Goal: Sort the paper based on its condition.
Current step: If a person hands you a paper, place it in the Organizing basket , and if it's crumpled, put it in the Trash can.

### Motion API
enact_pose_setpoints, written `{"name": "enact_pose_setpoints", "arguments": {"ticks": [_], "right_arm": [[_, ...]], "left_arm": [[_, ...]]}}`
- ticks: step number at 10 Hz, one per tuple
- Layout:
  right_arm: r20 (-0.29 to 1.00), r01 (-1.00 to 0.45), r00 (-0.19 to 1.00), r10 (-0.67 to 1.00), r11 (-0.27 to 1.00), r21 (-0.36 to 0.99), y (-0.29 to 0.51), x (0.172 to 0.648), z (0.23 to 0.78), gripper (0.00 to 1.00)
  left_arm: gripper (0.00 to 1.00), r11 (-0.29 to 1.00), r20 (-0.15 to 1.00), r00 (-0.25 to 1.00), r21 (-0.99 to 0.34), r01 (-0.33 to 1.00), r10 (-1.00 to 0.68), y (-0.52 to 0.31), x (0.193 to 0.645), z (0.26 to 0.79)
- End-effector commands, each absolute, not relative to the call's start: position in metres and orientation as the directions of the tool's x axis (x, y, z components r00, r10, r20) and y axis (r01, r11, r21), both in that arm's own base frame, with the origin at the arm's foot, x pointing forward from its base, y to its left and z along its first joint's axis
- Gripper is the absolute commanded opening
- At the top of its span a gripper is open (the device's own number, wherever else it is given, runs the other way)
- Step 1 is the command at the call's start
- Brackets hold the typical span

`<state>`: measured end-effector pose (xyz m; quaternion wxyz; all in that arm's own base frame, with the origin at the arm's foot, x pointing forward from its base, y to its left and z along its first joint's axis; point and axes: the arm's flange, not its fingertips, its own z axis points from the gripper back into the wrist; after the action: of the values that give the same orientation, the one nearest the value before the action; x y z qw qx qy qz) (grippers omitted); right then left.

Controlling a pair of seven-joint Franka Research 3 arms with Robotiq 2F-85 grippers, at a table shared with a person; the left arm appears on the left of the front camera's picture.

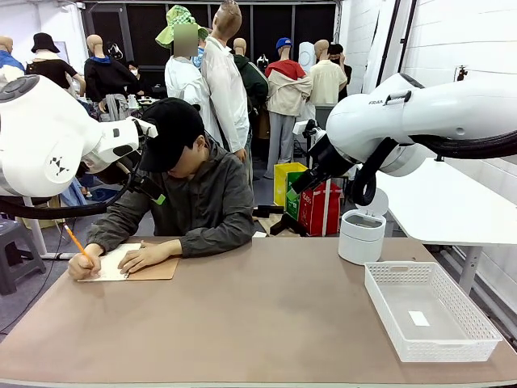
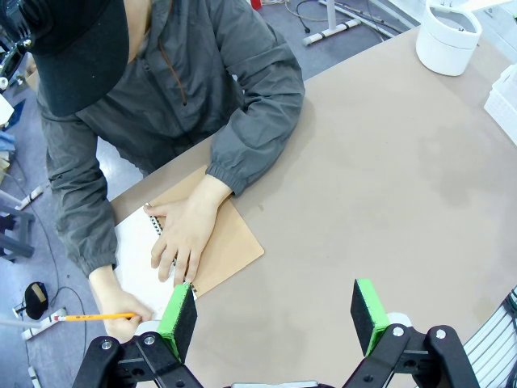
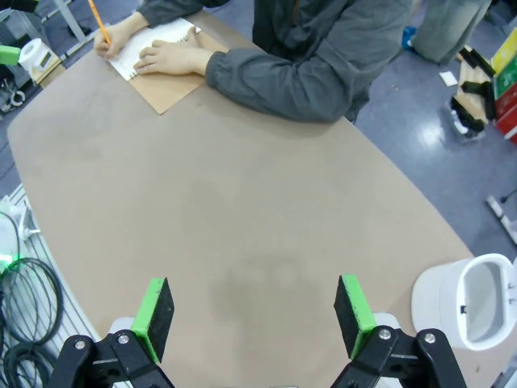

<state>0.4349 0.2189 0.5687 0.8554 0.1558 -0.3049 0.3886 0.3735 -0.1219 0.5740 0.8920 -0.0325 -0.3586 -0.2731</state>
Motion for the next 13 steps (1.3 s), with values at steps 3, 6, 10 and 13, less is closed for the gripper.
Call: {"name": "enact_pose_setpoints", "arguments": {"ticks": [3,6,10,13], "right_arm": [[0.642,-0.760,0.513,0.570,0.649,0.031,0.2196,0.4359,0.5675,1.00],[0.642,-0.760,0.513,0.570,0.649,0.031,0.2196,0.4359,0.5675,1.00],[0.642,-0.760,0.513,0.570,0.649,0.031,0.2196,0.4359,0.5675,1.00],[0.642,-0.760,0.513,0.570,0.649,0.031,0.2196,0.4359,0.5675,1.00]], "left_arm": [[1.00,0.848,0.659,0.592,0.138,0.512,-0.465,-0.1210,0.3736,0.5746],[1.00,0.848,0.659,0.592,0.138,0.512,-0.465,-0.1210,0.3736,0.5746],[1.00,0.848,0.659,0.592,0.138,0.512,-0.465,-0.1210,0.3736,0.5746],[1.00,0.848,0.659,0.592,0.138,0.512,-0.465,-0.1210,0.3736,0.5746]]}}
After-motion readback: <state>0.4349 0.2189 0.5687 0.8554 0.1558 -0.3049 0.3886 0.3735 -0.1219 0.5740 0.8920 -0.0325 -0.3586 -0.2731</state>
